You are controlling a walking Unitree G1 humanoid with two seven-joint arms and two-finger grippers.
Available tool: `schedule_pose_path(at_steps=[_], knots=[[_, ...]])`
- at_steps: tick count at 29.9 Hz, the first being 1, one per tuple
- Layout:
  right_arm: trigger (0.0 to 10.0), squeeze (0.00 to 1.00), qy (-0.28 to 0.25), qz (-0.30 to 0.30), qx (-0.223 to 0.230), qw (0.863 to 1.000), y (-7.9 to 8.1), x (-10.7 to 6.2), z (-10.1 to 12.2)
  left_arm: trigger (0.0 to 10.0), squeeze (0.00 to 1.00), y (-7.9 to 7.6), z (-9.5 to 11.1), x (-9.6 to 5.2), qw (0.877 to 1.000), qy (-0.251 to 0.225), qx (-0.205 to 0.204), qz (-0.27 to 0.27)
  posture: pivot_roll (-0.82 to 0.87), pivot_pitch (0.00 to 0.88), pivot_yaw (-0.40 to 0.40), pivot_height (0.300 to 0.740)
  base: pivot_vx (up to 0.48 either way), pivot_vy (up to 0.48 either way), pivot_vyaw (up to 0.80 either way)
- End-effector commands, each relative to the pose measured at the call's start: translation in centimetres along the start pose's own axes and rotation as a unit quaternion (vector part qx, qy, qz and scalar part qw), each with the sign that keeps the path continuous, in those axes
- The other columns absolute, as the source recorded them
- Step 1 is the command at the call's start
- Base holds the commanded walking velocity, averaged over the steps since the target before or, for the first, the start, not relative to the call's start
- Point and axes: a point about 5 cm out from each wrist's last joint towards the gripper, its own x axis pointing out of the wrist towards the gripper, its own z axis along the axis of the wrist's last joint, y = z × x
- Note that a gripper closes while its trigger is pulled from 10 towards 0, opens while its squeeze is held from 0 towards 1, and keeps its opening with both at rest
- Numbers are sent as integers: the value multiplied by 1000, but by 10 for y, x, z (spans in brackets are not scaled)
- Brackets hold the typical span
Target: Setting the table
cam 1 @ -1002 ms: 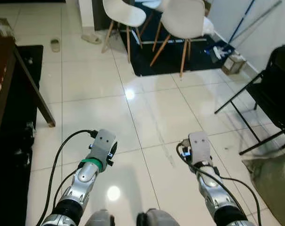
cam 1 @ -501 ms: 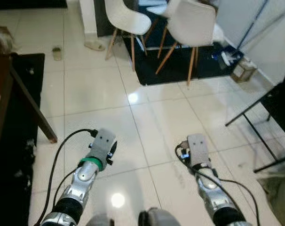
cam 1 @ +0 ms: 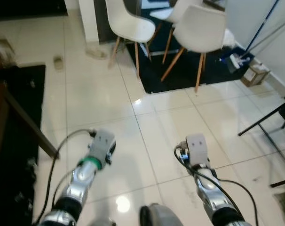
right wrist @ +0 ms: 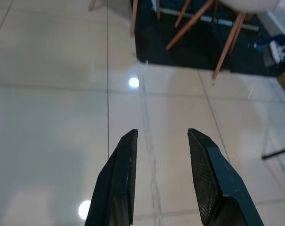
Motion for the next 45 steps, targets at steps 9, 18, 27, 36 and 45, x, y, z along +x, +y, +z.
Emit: schedule_pose_path(at_steps=[9, 18, 27, 36, 45], knots=[[10000, 0, 11, -1, 8, 1000, 3, -2, -5, 10000, 0, -2, -8, -3, 1000, 16, 9, -21, -41, 0, -3, 740, 250, 0, -51], [10000, 0, 12, -3, 14, 1000, 1, -2, -6, 10000, 0, -4, -6, -2, 999, 11, 5, -33, -46, 0, 0, 740, 0, 0, -763], [10000, 0, 11, -1, 13, 1000, 1, -2, -5, 10000, 0, -4, -7, -2, 999, 14, 4, -33, -44, 0, -1, 740, 0, 0, -800], [10000, 0, 10, 0, 13, 1000, 1, -1, -5, 10000, 0, -4, -8, -2, 999, 15, 5, -34, -47, 0, 1, 740, 0, 0, -800], [10000, 0, 12, 0, 13, 1000, 1, -2, -6, 10000, 0, -5, -9, -2, 999, 19, 3, -33, -47, 0, -2, 740, 0, 0, -800]])
